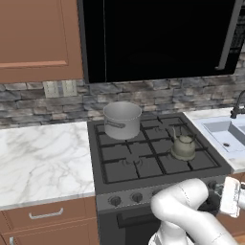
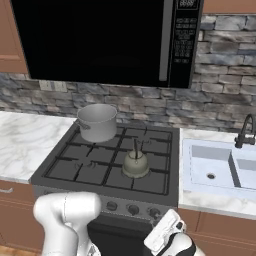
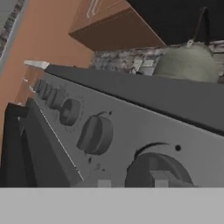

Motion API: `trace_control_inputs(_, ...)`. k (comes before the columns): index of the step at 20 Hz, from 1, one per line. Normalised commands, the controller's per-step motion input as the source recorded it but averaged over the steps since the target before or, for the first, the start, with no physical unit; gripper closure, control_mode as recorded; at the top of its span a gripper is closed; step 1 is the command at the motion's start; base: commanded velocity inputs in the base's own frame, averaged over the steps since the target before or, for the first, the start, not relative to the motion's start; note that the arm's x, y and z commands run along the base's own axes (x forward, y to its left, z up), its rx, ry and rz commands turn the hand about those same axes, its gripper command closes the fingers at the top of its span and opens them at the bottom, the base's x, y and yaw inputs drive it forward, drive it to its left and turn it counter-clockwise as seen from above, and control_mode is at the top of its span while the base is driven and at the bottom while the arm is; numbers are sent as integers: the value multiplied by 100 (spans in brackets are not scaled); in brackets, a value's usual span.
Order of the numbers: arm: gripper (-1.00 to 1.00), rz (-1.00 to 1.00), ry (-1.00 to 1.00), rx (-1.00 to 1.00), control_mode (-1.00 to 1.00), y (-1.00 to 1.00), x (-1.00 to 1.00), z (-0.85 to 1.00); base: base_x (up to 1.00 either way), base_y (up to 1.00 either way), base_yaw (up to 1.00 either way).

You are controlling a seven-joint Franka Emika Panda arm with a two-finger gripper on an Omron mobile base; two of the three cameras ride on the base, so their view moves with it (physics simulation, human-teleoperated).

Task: Pick the kettle from the counter and place it on a stove burner. Then turn the burner on.

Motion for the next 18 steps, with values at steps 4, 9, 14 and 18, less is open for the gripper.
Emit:
trace_control_inputs(4, 100, 22, -37, -51, -100, 59, 0, -100, 0, 0, 0)
trace_control_inputs(9, 100, 8, -35, -51, -100, 57, 0, -100, 0, 0, 0)
trace_control_inputs(14, 100, 6, -27, -51, -100, 59, -5, -100, 0, 0, 0)
trace_control_inputs(18, 100, 12, -19, -54, -100, 61, 0, -100, 0, 0, 0)
